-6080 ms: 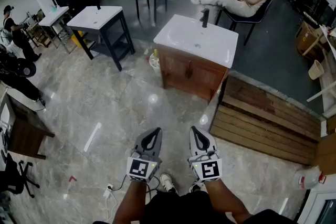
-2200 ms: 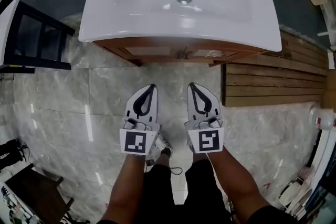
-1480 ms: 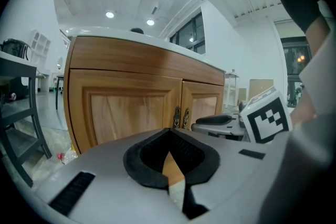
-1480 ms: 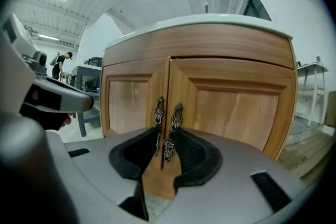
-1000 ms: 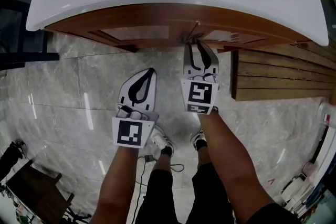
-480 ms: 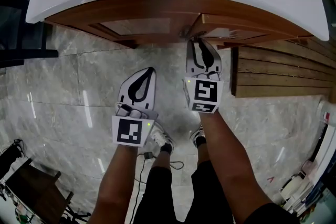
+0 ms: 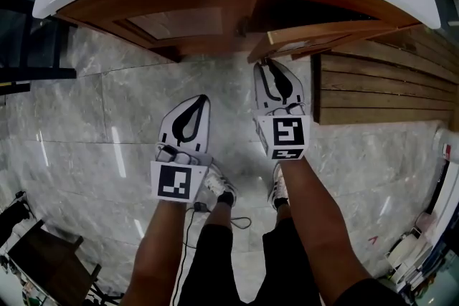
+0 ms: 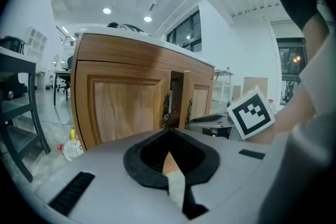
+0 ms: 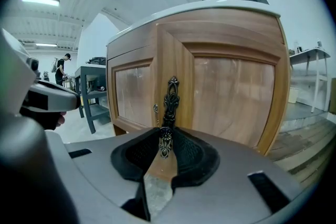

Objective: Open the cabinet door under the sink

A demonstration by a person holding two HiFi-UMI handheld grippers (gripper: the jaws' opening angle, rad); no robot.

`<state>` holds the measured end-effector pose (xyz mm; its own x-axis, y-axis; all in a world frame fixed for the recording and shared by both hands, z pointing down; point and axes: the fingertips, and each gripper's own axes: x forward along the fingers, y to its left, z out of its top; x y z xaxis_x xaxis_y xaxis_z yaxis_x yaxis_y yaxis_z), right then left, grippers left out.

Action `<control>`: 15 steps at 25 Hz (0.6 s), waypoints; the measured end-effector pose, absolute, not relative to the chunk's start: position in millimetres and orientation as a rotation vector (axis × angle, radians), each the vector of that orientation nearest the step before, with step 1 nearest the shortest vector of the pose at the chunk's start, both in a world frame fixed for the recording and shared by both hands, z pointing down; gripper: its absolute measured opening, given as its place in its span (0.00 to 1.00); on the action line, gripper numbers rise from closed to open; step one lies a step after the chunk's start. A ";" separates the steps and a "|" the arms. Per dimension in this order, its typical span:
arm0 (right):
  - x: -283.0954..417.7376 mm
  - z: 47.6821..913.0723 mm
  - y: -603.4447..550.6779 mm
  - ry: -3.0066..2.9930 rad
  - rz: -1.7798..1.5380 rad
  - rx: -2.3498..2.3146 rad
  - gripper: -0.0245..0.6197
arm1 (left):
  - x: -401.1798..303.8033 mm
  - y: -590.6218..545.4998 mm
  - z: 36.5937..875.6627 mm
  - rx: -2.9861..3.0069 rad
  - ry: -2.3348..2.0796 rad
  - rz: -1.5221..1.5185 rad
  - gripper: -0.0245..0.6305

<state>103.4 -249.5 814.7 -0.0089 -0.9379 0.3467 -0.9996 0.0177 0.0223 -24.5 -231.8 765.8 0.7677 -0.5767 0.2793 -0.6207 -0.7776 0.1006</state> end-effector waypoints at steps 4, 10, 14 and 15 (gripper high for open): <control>103.3 815.6 -221.0 -2.094 0.351 1.943 0.18 | -20.2 -217.3 767.5 2.776 -0.970 0.361 0.07; 105.5 814.8 -178.3 -2.210 0.317 1.782 0.18 | 0.9 -188.0 764.3 2.756 -1.001 0.336 0.07; 111.8 810.6 -154.0 -2.282 0.276 1.735 0.18 | 16.4 -162.9 767.1 2.732 -1.006 0.346 0.07; 114.5 810.3 -147.2 -2.300 0.268 1.720 0.18 | 20.6 -156.3 768.5 2.723 -1.008 0.348 0.07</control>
<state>114.5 -147.2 810.3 -0.2676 -0.9115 0.3122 -0.9589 0.2837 0.0063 20.6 -156.3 768.5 0.7372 -0.6087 0.2931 -0.6600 -0.7416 0.1199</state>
